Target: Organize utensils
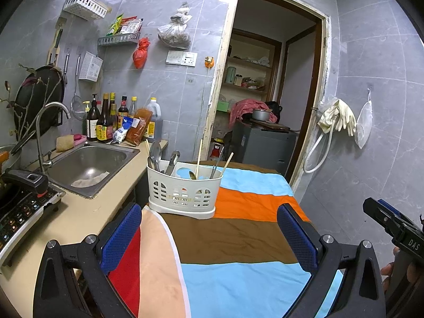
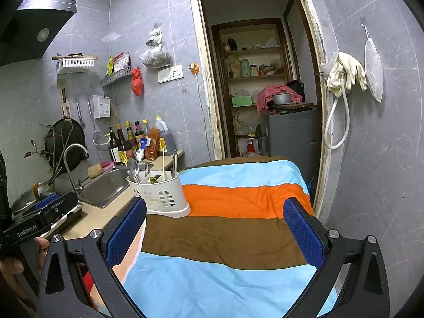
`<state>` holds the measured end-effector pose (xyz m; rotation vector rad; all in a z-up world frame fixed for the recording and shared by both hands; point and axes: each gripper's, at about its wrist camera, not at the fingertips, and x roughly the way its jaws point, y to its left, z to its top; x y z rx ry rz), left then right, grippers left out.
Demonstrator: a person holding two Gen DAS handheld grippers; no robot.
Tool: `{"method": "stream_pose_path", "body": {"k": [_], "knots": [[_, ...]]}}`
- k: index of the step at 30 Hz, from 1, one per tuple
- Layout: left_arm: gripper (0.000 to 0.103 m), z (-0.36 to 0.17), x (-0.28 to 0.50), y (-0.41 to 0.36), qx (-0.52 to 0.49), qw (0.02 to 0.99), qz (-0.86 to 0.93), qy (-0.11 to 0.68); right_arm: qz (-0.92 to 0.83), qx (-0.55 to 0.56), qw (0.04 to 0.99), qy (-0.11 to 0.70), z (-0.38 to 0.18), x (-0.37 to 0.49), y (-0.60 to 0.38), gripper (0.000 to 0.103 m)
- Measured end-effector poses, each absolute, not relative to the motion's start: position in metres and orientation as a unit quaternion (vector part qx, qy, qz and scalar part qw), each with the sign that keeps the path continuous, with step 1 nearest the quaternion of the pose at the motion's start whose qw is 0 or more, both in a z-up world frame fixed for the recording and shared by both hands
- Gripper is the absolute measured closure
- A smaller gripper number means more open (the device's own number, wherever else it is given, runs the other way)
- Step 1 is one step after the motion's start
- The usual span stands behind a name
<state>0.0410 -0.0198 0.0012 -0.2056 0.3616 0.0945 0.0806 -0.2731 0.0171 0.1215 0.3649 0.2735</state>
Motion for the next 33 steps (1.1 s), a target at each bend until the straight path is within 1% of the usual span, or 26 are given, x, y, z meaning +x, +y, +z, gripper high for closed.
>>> {"method": "stream_pose_path", "body": {"k": [33], "knots": [[0.000, -0.003, 0.036, -0.004, -0.107, 0.977, 0.053, 0.176, 0.135, 0.057, 0.973, 0.178, 0.017, 0.085, -0.268, 0.002]]}}
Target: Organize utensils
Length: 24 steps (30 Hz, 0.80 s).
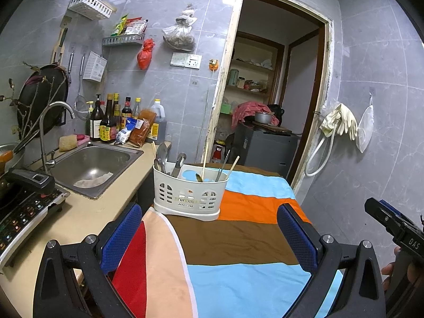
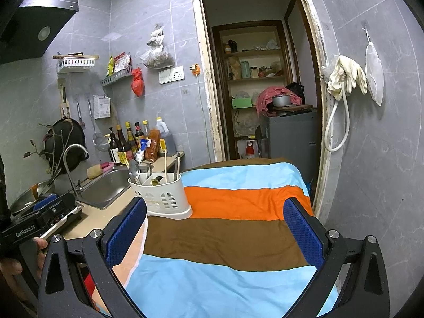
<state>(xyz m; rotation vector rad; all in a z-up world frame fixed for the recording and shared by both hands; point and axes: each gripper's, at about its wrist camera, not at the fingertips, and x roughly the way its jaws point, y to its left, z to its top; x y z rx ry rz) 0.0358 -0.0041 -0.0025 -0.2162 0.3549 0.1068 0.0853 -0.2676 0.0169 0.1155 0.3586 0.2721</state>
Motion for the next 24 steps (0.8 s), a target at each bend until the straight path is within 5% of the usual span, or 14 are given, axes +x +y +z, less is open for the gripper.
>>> {"method": "stream_pose_path", "body": {"k": [24], "knots": [[0.000, 0.0009, 0.0328, 0.0030, -0.111, 0.976, 0.067, 0.173, 0.136, 0.057, 0.973, 0.179, 0.0193, 0.0827, -0.2633, 0.002]]}}
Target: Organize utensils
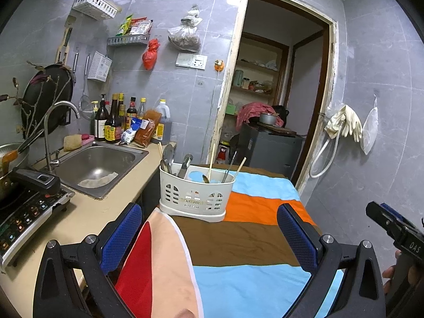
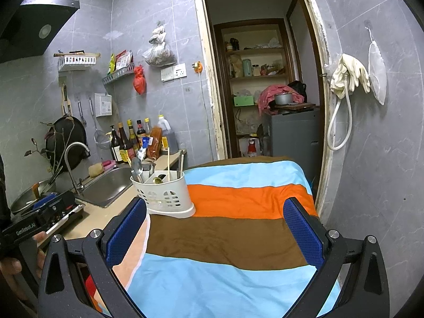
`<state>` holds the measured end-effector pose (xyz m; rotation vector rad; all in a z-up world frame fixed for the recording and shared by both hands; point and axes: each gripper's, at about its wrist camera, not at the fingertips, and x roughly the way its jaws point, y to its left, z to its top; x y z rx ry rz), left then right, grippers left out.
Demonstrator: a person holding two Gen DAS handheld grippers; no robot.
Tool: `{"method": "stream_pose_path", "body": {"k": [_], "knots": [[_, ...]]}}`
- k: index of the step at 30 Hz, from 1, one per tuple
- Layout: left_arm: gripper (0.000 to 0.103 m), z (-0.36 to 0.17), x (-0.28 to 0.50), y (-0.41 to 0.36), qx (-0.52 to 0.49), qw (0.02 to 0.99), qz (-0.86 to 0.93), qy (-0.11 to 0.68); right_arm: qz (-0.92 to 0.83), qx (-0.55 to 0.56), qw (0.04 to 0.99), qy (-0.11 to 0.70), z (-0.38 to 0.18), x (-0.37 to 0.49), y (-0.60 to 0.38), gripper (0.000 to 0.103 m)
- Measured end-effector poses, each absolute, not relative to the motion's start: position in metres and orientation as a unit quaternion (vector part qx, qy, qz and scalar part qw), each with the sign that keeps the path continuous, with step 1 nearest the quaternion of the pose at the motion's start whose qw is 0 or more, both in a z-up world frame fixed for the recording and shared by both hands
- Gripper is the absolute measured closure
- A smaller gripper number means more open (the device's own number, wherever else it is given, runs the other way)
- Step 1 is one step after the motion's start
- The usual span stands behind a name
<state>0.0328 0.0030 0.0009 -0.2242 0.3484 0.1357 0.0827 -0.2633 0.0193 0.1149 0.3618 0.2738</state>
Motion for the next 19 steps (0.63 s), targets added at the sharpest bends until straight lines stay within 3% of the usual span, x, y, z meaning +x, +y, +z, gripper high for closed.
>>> {"method": "stream_pose_path", "body": {"k": [19], "knots": [[0.000, 0.001, 0.051, -0.016, -0.083, 0.978, 0.051, 0.184, 0.134, 0.055, 0.971, 0.190, 0.012, 0.077, -0.253, 0.002]]}}
